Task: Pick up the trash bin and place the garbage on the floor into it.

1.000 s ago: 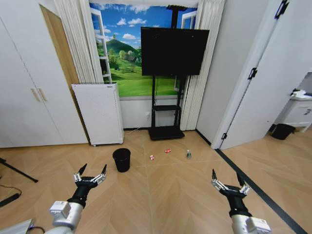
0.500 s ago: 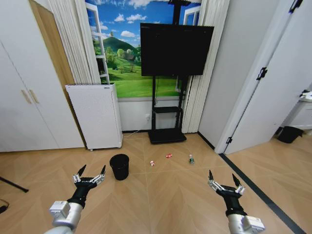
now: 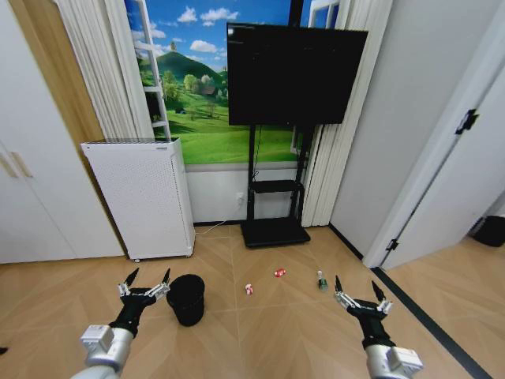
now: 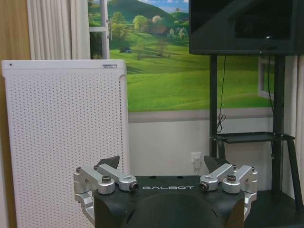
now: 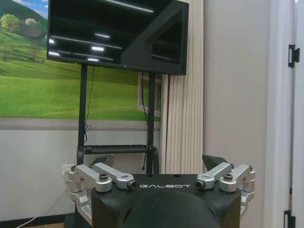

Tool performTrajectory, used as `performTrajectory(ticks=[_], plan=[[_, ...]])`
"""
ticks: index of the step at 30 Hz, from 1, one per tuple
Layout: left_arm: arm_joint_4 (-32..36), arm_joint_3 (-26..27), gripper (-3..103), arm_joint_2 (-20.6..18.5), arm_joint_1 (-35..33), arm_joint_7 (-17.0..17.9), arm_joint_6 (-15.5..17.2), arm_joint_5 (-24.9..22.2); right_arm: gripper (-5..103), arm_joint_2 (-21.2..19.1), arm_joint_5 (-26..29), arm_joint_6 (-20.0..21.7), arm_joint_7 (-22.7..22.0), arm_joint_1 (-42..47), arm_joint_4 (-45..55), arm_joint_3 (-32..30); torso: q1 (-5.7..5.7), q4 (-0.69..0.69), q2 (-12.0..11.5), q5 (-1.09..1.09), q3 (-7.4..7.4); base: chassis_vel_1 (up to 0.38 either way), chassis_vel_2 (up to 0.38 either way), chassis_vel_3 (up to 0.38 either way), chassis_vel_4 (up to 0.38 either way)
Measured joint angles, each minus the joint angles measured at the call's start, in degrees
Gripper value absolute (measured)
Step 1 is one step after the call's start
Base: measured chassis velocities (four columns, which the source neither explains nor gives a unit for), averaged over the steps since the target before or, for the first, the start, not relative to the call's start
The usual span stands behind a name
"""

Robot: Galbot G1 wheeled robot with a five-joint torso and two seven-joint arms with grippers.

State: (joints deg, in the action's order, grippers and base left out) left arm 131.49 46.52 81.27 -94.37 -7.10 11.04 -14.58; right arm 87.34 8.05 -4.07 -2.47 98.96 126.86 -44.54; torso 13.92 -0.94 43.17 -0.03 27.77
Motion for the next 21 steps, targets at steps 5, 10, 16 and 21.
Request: performTrajectory(ticks=[5, 10, 16, 21], plan=[[-0.1, 0.0, 100, 0.0, 0.0, 0.0, 0.1, 0.0, 100, 0.0, -0.3, 0.0, 0.0, -0.2, -0.4, 0.3, 0.00, 0.00, 0.0, 0.03, 0.00, -0.363, 0.342, 0.366, -0.354], [-0.1, 0.1, 100, 0.0, 0.0, 0.0, 0.1, 0.0, 100, 0.0, -0.8, 0.0, 0.0, -0.2, -0.6, 0.5, -0.01, 0.00, 0.0, -0.02, -0.01, -0.357, 0.350, 0.361, -0.364], [-0.3, 0.3, 100, 0.0, -0.2, 1.0, 0.1, 0.5, 100, 0.0, -0.8, -1.0, -0.1, -0.1, -0.8, 0.6, 0.00, 0.00, 0.0, -0.01, 0.00, -0.345, 0.329, 0.366, -0.339], [-0.4, 1.1, 100, 0.0, -0.1, 1.9, -0.8, 1.9, 100, -0.2, -0.9, -1.5, -0.2, 0.0, -1.0, 0.7, 0.05, 0.03, 0.0, 0.04, 0.02, -0.223, 0.235, 0.227, -0.186]])
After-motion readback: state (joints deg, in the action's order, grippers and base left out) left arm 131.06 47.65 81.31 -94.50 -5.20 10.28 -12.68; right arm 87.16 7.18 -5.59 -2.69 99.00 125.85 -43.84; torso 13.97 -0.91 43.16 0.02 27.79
